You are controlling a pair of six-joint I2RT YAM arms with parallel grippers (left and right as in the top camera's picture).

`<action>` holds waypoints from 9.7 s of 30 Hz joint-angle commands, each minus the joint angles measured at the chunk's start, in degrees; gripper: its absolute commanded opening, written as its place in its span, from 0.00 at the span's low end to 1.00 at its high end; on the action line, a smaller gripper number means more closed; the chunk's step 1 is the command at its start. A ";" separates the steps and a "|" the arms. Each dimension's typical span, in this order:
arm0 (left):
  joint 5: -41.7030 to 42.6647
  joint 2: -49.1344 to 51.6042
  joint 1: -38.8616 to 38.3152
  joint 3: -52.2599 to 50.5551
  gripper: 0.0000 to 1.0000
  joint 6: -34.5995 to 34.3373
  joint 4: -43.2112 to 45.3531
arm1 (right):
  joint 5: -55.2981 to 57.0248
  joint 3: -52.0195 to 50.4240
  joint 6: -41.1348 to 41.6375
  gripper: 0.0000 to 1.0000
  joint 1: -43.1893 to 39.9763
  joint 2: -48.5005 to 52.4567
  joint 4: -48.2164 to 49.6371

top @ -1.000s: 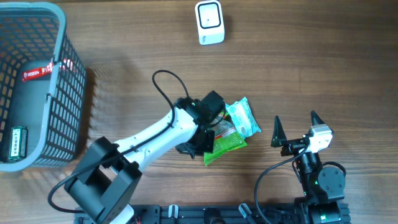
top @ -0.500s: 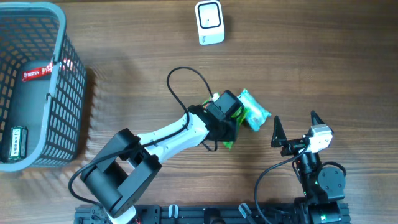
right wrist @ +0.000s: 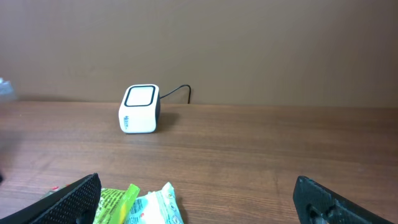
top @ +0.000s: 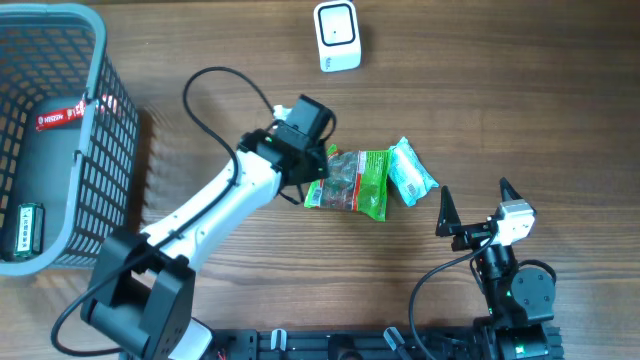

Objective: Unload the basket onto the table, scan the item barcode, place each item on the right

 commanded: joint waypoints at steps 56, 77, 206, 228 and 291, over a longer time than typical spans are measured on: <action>1.60 18.18 64.43 36.65 0.65 -0.68 -14.64 | 0.09 -0.04 -0.74 1.00 0.09 -0.15 0.31; 3.74 33.00 64.43 36.63 0.45 -2.36 -2.36 | 0.09 -0.04 -0.72 1.00 0.09 -0.15 0.31; 12.59 20.52 62.10 25.79 0.74 1.77 2.36 | 0.09 -0.04 -0.72 1.00 0.09 -0.15 0.31; 11.39 7.13 67.21 26.05 0.09 1.73 -1.25 | 0.09 -0.04 -0.72 1.00 0.09 -0.15 0.31; -10.86 -12.00 34.53 31.85 0.77 4.61 -15.17 | 0.09 -0.04 -0.74 1.00 0.09 -0.15 0.31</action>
